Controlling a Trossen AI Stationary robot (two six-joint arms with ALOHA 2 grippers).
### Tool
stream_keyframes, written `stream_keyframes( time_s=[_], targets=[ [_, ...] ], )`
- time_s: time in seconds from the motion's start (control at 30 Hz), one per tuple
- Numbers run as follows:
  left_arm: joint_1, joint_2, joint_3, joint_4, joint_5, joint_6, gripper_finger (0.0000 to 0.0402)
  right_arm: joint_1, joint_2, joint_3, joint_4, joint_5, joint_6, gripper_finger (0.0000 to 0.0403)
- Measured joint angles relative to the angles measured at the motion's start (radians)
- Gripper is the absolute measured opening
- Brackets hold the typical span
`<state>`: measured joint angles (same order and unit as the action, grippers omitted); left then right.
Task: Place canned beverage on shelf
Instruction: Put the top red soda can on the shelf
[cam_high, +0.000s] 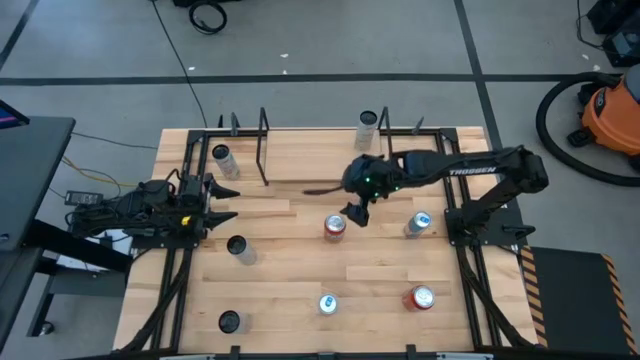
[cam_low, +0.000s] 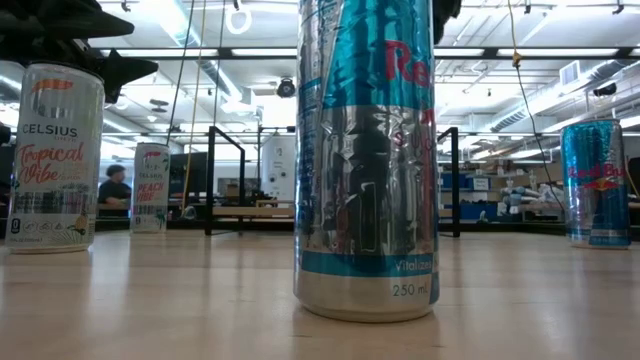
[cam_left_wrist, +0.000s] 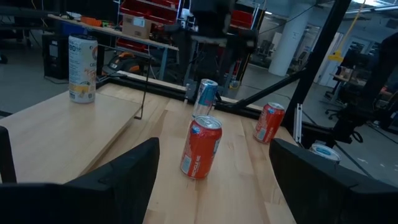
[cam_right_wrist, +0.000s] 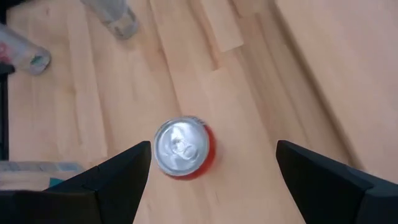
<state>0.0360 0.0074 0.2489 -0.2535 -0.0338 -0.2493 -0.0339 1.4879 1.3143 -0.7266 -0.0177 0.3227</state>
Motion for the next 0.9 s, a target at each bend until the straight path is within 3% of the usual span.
stream_keyframes(
  time_s=[0.4,0.9],
  targets=[
    [0.000,0.000,0.000,-0.001,0.000,0.000,0.0309,0.059,0.000,-0.168,0.204,0.033,-0.002,0.0355],
    [0.000,0.000,0.000,-0.003,0.000,0.004,0.0309,0.060,0.000,-0.193,0.243,0.032,-0.001,0.0355]
  ],
)
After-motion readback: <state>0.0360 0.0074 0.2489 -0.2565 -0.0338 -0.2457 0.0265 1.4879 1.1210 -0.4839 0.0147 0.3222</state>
